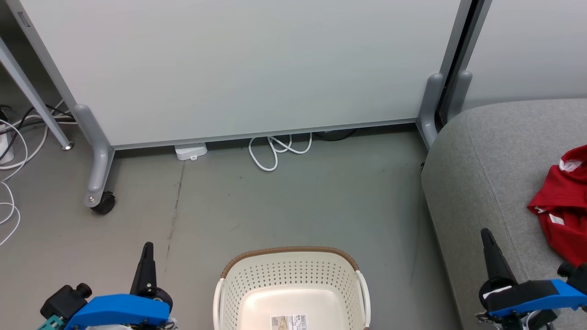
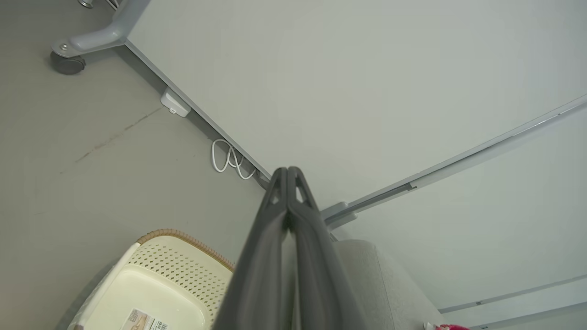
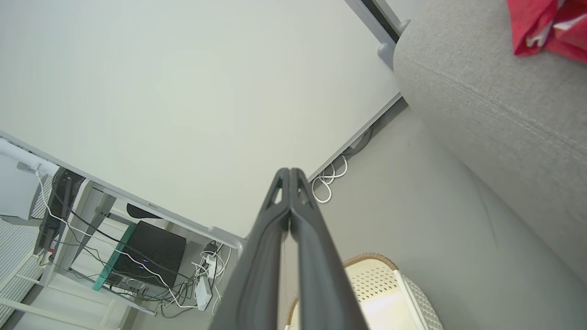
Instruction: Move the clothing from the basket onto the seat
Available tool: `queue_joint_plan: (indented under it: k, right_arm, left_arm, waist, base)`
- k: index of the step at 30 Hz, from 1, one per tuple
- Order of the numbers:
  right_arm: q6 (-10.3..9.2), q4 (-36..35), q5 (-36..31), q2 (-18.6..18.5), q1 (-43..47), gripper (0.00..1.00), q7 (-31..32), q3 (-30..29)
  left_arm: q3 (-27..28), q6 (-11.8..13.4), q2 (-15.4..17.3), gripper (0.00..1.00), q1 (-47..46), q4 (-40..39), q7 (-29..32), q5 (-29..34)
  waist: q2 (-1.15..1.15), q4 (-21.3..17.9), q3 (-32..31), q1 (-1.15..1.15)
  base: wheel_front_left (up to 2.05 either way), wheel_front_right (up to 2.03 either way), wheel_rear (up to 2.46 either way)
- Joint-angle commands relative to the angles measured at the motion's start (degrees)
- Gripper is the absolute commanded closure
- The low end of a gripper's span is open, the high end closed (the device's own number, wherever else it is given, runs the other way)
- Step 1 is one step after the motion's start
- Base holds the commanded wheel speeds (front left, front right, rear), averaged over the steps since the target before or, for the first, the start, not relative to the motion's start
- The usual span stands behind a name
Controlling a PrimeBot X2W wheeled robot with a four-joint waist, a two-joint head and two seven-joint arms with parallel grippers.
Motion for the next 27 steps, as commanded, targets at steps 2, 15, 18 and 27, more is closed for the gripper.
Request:
queue_joint_plan:
  k: [2, 15, 18, 27]
  right_arm:
    - [0.0, -0.75, 2.48, -0.04, -1.44, 1.0, 0.44, -0.12]
    - [0.01, -0.76, 11.18, -0.01, -1.97, 1.0, 1.9, -0.27]
    - [0.01, -0.76, 13.01, -0.01, -2.08, 1.0, 2.26, -0.3]
    - [0.01, -0.77, 18.31, 0.02, -2.33, 1.0, 3.17, -0.38]
  left_arm:
    - [0.62, -0.04, 0.08, 1.0, -1.54, -1.01, 0.57, -2.03]
    - [2.14, -0.05, -0.17, 1.0, -2.29, -1.85, 2.7, -9.26]
    - [2.49, -0.05, -0.24, 1.0, -2.37, -2.01, 3.15, -10.75]
    - [3.48, -0.06, -0.4, 1.0, -2.76, -2.5, 4.53, -15.16]
  waist:
    - [0.0, -0.03, 0.0, 0.0]
    - [0.0, -0.23, -0.04, -0.01]
    - [0.0, -0.27, -0.05, -0.01]
    - [0.0, -0.41, -0.07, -0.01]
  base:
    - [0.0, 0.0, 0.0]
    - [0.0, 0.0, 0.0]
    - [0.0, 0.0, 0.0]
    - [0.0, 0.0, 0.0]
